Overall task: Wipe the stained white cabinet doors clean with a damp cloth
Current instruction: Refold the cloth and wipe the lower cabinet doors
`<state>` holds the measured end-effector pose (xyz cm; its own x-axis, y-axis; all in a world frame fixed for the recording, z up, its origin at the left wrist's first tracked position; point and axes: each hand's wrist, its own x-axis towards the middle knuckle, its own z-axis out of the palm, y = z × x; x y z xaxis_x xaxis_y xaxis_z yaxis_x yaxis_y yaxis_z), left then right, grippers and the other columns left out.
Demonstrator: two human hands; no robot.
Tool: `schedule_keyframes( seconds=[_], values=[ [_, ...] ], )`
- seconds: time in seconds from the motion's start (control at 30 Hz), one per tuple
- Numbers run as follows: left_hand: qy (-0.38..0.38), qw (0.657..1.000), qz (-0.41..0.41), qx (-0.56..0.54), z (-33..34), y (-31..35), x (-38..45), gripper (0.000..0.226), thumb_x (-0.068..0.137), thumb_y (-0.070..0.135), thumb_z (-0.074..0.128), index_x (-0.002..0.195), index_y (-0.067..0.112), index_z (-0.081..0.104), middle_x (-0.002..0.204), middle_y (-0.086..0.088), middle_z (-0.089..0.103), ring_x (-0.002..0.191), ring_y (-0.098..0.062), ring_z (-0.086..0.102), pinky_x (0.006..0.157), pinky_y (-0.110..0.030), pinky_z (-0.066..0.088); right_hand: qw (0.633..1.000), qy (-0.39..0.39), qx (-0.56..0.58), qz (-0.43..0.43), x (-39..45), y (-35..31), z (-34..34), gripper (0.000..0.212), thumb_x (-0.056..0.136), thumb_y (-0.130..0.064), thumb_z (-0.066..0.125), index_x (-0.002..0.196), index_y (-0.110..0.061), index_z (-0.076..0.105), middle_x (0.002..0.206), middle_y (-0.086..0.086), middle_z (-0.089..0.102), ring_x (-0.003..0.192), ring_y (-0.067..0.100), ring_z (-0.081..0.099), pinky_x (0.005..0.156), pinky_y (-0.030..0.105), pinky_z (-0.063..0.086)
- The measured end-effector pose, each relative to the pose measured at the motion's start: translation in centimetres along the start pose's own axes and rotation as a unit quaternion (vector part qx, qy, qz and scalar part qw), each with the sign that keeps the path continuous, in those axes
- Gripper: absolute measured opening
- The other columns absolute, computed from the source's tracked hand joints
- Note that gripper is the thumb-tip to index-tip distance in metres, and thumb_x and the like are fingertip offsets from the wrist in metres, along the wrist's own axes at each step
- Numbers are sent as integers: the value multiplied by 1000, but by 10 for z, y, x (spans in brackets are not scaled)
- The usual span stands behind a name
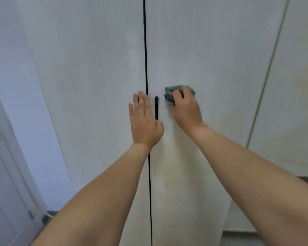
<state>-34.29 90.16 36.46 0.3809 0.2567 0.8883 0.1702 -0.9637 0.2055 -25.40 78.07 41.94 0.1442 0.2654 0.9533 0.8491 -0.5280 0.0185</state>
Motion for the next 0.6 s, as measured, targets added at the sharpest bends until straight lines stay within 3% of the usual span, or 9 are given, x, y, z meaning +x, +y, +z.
schedule_keyframes(
  seconds=[0.07,0.17,0.23,0.3,0.37,0.43,0.53,0.6],
  values=[
    [-3,1000,7,20,9,6,-7,84,79,17,48,156,-2,18,164,-22,12,153,-36,2,123,-55,8,997,-64,-11,-51,-38,-2,13,17,76,5,64,91,-1,60,96,19,56,71,34,56,46,36,48],
    [-3,999,4,38,20,17,-16,77,87,18,44,155,-3,16,164,-21,12,153,-36,3,122,-58,10,974,-166,-31,-149,-65,1,16,14,80,0,65,92,-3,58,96,17,55,69,34,58,42,33,41],
    [-23,999,-7,43,23,24,-19,87,79,16,47,155,-5,10,165,-21,8,153,-36,-1,122,-58,6,982,-127,-66,-127,-50,23,4,13,83,-3,63,95,-3,58,99,18,56,72,35,57,43,36,45],
    [-40,998,-29,43,27,31,-18,98,69,15,48,155,-7,5,164,-23,4,153,-37,-4,122,-58,4,997,4,-77,26,-29,48,-9,17,85,-6,52,100,0,59,103,23,55,78,39,58,54,40,51],
    [-45,997,-61,24,33,40,-18,103,65,15,48,154,-8,3,164,-24,2,153,-37,-4,122,-57,5,982,78,-65,156,-30,54,-9,24,85,-7,42,102,3,56,104,27,53,82,41,56,61,41,50],
    [-36,994,-99,-7,41,49,-20,102,68,16,51,154,-7,2,163,-26,1,153,-38,-4,122,-56,6,991,31,-82,100,-53,40,4,17,85,-1,50,101,1,55,103,26,53,82,40,55,57,41,52],
    [-20,992,-120,-29,49,58,-25,101,72,20,55,155,-5,2,163,-28,0,153,-39,-4,122,-55,10,989,-122,-66,-49,-89,49,1,17,84,2,59,100,-2,55,99,21,52,75,35,52,43,41,50],
    [-19,991,-128,-23,51,60,-25,106,66,15,53,156,-4,1,163,-27,-1,153,-38,-4,122,-55,11,995,-77,-63,17,-79,83,-20,19,88,-6,58,106,0,56,109,22,51,83,37,55,53,42,53]
  ],
)
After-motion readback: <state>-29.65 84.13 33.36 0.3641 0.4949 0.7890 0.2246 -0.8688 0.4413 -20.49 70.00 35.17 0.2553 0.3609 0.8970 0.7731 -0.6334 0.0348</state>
